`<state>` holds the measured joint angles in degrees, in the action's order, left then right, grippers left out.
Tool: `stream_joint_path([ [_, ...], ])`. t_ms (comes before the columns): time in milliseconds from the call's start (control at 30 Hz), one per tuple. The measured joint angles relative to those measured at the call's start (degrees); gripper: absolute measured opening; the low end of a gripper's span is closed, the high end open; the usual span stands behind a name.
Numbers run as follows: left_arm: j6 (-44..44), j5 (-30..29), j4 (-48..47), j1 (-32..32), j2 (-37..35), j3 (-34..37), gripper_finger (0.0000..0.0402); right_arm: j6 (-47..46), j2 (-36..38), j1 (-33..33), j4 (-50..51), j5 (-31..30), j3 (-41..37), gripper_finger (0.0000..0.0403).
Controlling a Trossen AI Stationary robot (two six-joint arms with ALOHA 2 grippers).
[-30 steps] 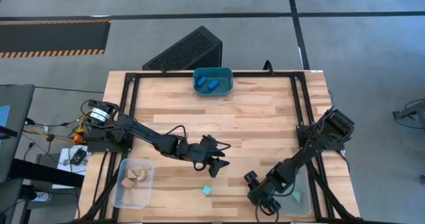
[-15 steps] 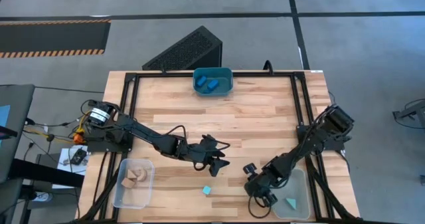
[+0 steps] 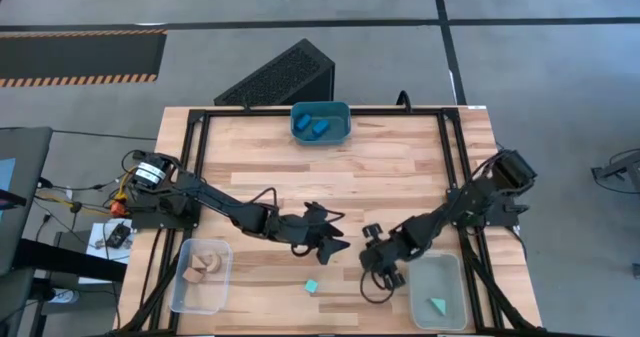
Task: Sort & place blocks by color
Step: Put the top light blue block into the gray bin
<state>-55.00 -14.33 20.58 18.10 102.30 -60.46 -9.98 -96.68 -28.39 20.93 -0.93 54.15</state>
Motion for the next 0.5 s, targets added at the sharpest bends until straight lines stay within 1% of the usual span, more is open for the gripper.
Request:
stream_joint_path([
  [133, -3.27, -0.01, -0.11, -0.93, 0.00, -0.03, 0.0229, -0.01, 4.71, 3.21, 3.06, -2.67, 0.00, 0.0158],
  [233, -5.81, 0.59, 0.26, -1.74, 0.00, -0.03, 0.0229, -0.07, 8.10, 5.44, 4.46, -5.68, 0.00, 0.0166],
  [400, -5.59, 1.86, 2.61, -3.10, 0.00, -0.03, 0.0229, -0.74, 12.25, 8.76, 5.82, -10.77, 0.00, 0.0181],
  [500, -4.79, 2.11, 5.56, -3.94, 0.00, -0.03, 0.0229, -1.11, 13.54, 10.63, 5.82, -11.88, 0.00, 0.0179],
])
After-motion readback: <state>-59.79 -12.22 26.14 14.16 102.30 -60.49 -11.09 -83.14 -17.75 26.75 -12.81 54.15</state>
